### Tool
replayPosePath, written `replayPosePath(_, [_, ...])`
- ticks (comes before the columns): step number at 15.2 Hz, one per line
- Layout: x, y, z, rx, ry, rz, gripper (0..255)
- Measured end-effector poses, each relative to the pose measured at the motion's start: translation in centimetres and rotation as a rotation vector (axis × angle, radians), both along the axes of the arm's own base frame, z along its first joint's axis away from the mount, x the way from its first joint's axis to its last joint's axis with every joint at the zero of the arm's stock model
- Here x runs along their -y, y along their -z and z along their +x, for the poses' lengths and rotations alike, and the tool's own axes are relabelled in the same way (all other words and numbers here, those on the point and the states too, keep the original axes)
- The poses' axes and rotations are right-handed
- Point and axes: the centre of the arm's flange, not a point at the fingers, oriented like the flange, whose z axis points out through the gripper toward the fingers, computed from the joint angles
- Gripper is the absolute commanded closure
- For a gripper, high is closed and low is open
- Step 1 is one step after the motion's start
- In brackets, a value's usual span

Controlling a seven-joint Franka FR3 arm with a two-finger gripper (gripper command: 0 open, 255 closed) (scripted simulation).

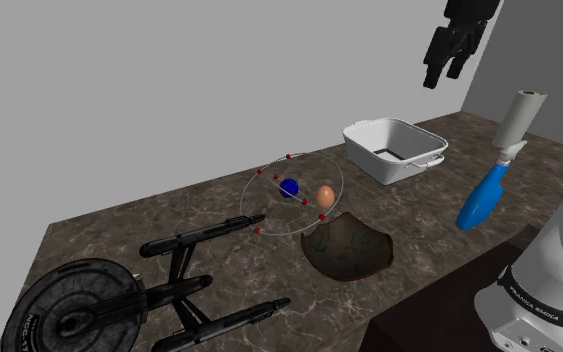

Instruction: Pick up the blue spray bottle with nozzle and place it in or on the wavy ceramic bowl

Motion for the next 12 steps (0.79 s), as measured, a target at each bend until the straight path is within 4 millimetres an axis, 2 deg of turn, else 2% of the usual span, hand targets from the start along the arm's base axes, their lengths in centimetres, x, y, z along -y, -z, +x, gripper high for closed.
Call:
replayPosePath(2, [0.2, 0.4, -0.5, 0.006, -0.024, 0.006, 0])
replayPosePath(8, [3.2, 4.5, -7.0, 0.084, -0.323, 0.068, 0])
replayPosePath(12, [6.5, 7.8, -11.2, 0.140, -0.542, 0.114, 0])
